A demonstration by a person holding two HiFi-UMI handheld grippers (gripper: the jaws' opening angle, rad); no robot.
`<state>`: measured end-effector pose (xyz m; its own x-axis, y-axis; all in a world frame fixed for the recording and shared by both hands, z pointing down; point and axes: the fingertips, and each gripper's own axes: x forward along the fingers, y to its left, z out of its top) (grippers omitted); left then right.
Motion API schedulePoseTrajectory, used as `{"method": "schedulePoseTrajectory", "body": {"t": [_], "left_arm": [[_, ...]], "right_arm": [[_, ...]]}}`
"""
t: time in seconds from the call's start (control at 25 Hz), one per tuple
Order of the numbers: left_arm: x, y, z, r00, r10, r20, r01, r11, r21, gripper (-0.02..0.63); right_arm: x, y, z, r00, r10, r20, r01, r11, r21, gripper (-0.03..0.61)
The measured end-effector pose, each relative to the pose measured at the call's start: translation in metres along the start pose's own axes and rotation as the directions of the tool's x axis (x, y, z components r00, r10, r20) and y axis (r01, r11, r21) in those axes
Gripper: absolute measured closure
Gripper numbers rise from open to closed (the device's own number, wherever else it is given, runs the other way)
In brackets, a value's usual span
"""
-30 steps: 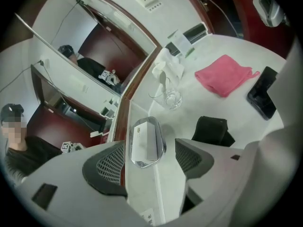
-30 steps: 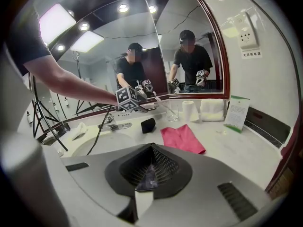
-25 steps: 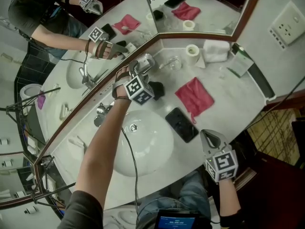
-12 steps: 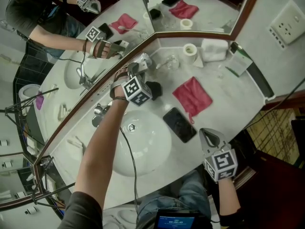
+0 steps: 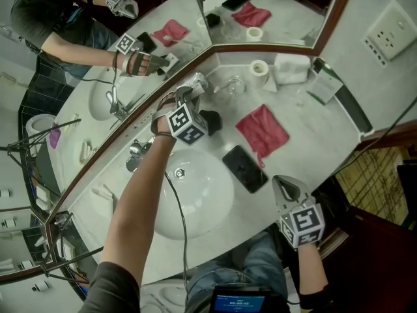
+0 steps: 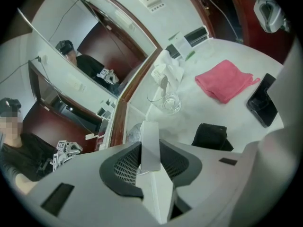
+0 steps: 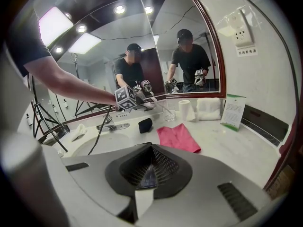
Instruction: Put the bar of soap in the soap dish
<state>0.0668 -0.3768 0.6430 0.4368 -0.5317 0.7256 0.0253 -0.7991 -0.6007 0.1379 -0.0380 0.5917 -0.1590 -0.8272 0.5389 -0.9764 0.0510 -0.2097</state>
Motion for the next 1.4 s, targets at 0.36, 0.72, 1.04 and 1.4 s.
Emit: {"method": "schedulePoseTrajectory", "body": {"t": [0.36, 0.72, 1.04, 1.4], "left_arm": [[-0.016, -0.005, 0.003, 1.0, -0.009, 0.02, 0.01, 0.999, -0.052, 0.509], [-0.077, -0.001, 0.018, 0.989, -0.039, 0.14, 0.087, 0.932, -0.352, 0.509], [-0.18, 0.008, 0.035, 0.959, 0.013, 0.285, 0.154, 0.818, -0.554, 0.509], [-0.29, -0.016, 0.04, 0.901, 0.07, 0.428, 0.286, 0.646, -0.708, 0.509]], "right_arm": [[-0.007, 0.003, 0.004, 1.0, -0.001, 0.008, 0.001, 1.0, -0.003, 0.558], [-0.015, 0.015, 0.016, 1.0, -0.013, -0.004, 0.013, 1.0, -0.013, 0.558], [-0.03, 0.026, 0.032, 1.0, -0.023, 0.009, 0.023, 1.0, -0.014, 0.558], [-0.049, 0.042, 0.05, 0.999, -0.042, 0.025, 0.041, 0.999, 0.027, 0.558]]}}
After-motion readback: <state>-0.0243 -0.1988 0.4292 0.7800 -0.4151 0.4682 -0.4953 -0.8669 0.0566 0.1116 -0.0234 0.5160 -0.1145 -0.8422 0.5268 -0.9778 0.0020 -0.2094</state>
